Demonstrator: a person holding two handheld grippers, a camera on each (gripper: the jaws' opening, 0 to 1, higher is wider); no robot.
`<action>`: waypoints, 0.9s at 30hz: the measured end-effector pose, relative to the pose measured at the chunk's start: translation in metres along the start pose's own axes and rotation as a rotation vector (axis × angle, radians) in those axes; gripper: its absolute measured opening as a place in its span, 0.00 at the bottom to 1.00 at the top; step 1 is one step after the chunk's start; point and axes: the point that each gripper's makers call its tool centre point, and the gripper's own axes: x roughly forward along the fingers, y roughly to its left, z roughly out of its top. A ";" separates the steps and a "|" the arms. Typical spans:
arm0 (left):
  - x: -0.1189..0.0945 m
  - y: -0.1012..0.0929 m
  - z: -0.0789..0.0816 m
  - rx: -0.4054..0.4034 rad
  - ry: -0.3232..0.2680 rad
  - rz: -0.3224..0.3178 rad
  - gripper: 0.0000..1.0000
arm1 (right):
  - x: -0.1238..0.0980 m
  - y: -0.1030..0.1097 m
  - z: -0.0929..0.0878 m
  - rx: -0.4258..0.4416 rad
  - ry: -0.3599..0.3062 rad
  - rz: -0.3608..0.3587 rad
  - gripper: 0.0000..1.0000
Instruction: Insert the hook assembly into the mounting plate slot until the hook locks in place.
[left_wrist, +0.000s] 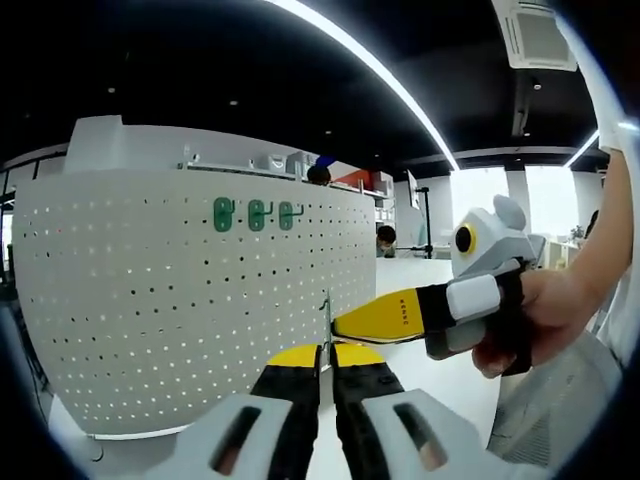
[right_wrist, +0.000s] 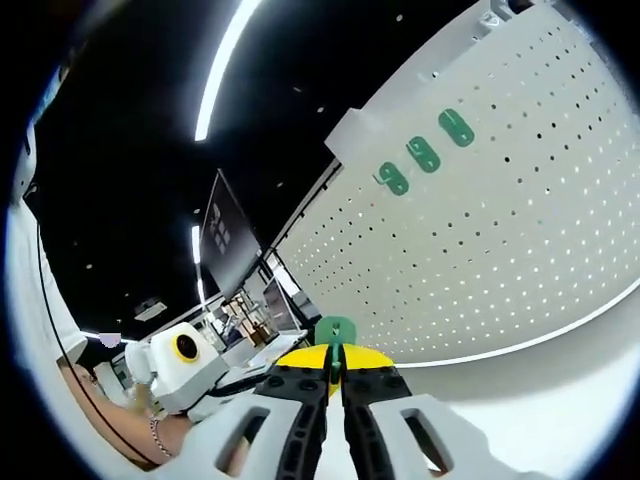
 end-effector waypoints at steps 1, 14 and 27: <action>0.000 0.000 0.000 0.001 0.003 -0.001 0.04 | 0.000 0.000 0.000 -0.003 0.002 0.000 0.00; 0.001 -0.006 -0.008 0.000 0.030 -0.025 0.27 | -0.002 0.000 0.002 0.003 0.001 0.002 0.00; 0.005 -0.004 -0.020 -0.004 0.088 -0.011 0.64 | -0.003 -0.001 -0.001 -0.002 0.015 0.001 0.00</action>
